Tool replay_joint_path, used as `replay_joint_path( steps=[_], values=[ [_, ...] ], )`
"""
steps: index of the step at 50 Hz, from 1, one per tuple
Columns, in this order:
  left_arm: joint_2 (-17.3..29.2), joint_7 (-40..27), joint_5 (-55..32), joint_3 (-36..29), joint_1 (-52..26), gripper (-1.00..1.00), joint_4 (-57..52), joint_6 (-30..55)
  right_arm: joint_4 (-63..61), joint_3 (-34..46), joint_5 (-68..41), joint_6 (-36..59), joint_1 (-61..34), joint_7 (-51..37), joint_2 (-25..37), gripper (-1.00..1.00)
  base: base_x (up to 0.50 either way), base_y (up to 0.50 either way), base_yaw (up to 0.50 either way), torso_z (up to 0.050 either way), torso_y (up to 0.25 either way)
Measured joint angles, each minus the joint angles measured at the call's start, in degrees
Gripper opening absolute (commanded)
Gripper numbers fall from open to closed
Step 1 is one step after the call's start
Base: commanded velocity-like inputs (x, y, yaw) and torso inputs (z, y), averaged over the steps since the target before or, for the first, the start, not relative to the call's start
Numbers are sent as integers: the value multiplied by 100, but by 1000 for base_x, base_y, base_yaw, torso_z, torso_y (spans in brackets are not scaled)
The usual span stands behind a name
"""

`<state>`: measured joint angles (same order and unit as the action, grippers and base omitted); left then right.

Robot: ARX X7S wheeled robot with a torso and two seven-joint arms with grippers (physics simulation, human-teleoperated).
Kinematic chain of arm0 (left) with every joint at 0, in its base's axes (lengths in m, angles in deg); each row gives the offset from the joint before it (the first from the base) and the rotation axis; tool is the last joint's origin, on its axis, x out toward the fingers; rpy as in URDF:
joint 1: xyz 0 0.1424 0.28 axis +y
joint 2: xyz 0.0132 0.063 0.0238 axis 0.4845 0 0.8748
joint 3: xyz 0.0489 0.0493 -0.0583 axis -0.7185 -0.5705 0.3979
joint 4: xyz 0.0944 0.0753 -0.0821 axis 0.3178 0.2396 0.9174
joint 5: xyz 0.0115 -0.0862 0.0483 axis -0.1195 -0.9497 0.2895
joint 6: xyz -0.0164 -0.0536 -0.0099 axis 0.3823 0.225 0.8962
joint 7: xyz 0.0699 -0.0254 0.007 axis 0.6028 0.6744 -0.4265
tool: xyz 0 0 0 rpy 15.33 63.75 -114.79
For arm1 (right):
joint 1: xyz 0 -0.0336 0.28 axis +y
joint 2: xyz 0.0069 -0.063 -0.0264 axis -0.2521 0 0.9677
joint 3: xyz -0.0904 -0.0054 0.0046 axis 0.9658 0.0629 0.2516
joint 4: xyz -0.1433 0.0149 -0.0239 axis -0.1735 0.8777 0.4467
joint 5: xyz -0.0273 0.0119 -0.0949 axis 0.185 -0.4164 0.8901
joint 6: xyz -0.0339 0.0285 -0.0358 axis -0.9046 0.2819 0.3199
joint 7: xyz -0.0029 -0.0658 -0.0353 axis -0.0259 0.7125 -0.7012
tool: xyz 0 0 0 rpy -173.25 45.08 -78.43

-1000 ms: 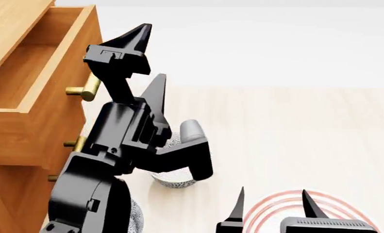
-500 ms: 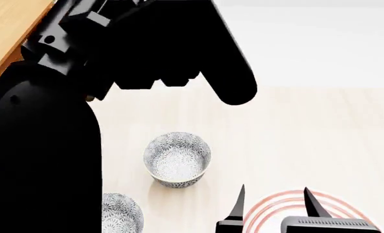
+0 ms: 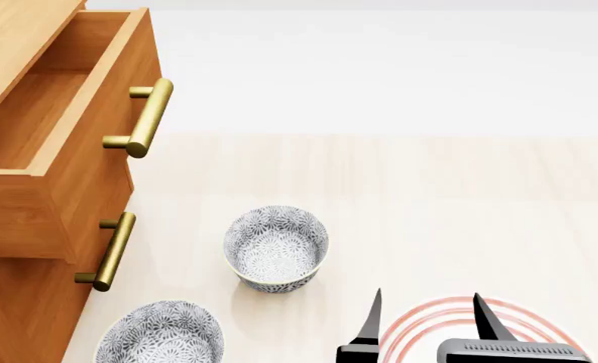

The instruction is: Open the top drawer of the cabinet.

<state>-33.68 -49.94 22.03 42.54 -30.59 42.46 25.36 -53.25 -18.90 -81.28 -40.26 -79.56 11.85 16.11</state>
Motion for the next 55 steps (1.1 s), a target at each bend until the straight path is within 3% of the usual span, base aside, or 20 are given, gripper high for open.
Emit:
replay_joint_path(
  steps=[11,20,37,55],
  values=[
    [-48,-1282,-1553,1232,-111,100,1455,-215,99,8,12,-68,7,-6,1,100,0,0,0,0,0],
    [-41,-1949,-2399,1726,-138,100,2298,-456,195,19,8,-115,-3,3,-2,100,0,0,0,0,0],
    [-32,-2520,-3279,2065,-150,100,3402,-928,308,5,-26,-218,39,24,19,100,0,0,0,0,0],
    [43,-2859,-3631,2032,-263,100,4433,-1615,425,-15,-65,-316,59,57,50,100,0,0,0,0,0]
  ],
)
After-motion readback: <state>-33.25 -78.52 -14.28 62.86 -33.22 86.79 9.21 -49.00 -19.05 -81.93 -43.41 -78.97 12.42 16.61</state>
